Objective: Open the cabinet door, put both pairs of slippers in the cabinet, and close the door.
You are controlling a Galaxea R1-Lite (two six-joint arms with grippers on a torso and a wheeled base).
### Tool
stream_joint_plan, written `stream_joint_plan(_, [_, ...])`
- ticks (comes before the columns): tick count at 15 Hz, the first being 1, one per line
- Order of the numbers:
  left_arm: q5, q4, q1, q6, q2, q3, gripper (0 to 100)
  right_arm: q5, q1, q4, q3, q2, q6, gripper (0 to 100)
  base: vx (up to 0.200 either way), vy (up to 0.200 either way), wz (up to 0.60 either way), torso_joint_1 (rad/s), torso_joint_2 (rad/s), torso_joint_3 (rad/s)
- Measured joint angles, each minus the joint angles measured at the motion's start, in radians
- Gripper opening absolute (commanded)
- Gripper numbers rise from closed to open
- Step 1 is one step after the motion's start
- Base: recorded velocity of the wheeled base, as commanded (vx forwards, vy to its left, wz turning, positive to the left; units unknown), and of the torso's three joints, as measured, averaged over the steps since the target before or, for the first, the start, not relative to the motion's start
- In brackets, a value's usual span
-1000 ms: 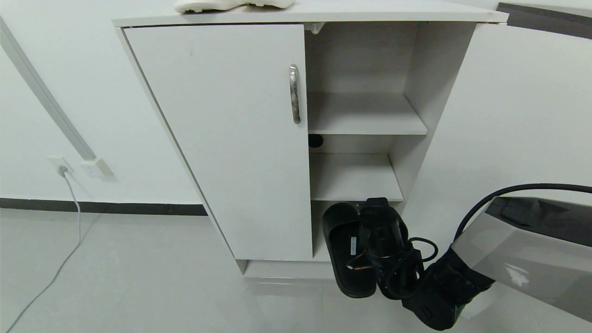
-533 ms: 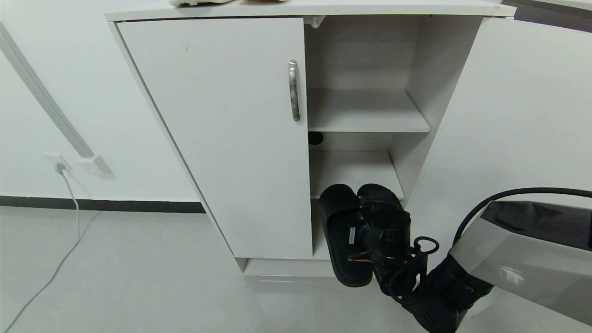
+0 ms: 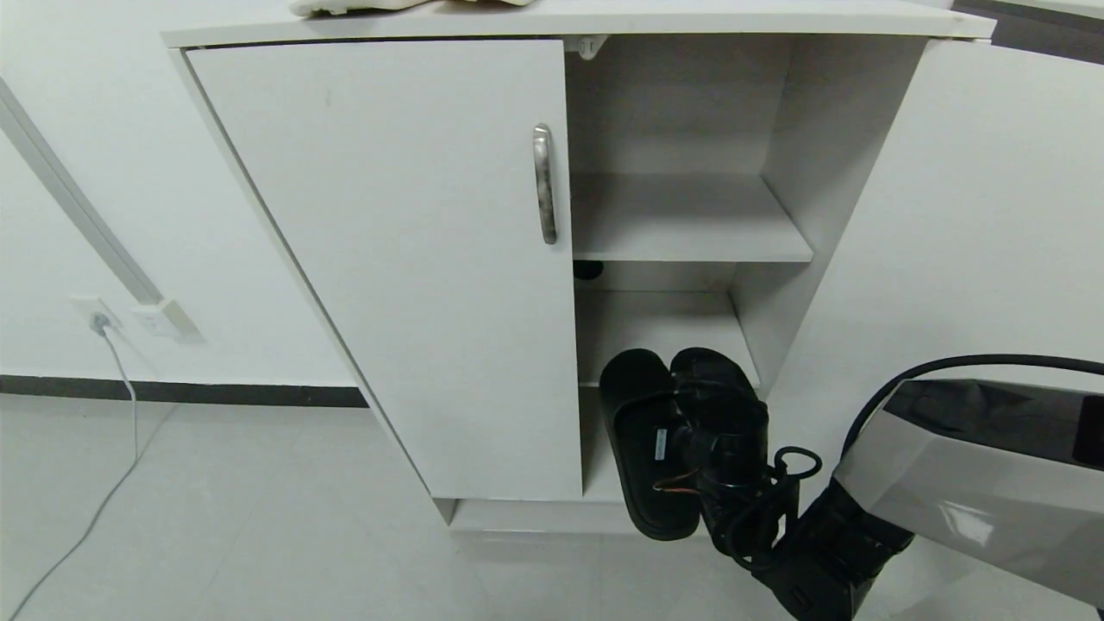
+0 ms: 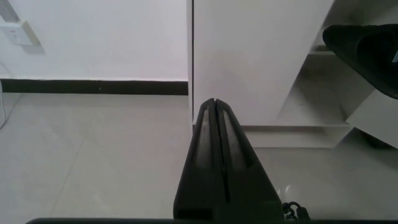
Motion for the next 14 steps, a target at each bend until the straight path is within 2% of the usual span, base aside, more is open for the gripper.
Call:
stream_joint_plan(3, [0.0, 0.0, 0.0, 0.0, 0.0, 0.0, 0, 0.001, -0.001, 0.001, -0.001, 0.001, 0.0, 0, 0.2, 0.0, 0.0, 0.002, 0.0, 0.001])
stream_joint_plan(8, [0.0, -0.002, 0.0, -0.001, 0.0, 0.0, 0, 0.001, -0.008, 0.006, -0.031, 0.015, 0.001, 0, 0.0, 0.0, 0.0, 0.0, 0.0, 0.0])
stream_joint_plan(14, [0.003, -0.001, 0.0, -0.003, 0.0, 0.0, 0, 0.001, -0.065, 0.096, -0.216, 0.088, 0.001, 0, 0.0, 0.0, 0.0, 0.0, 0.0, 0.0])
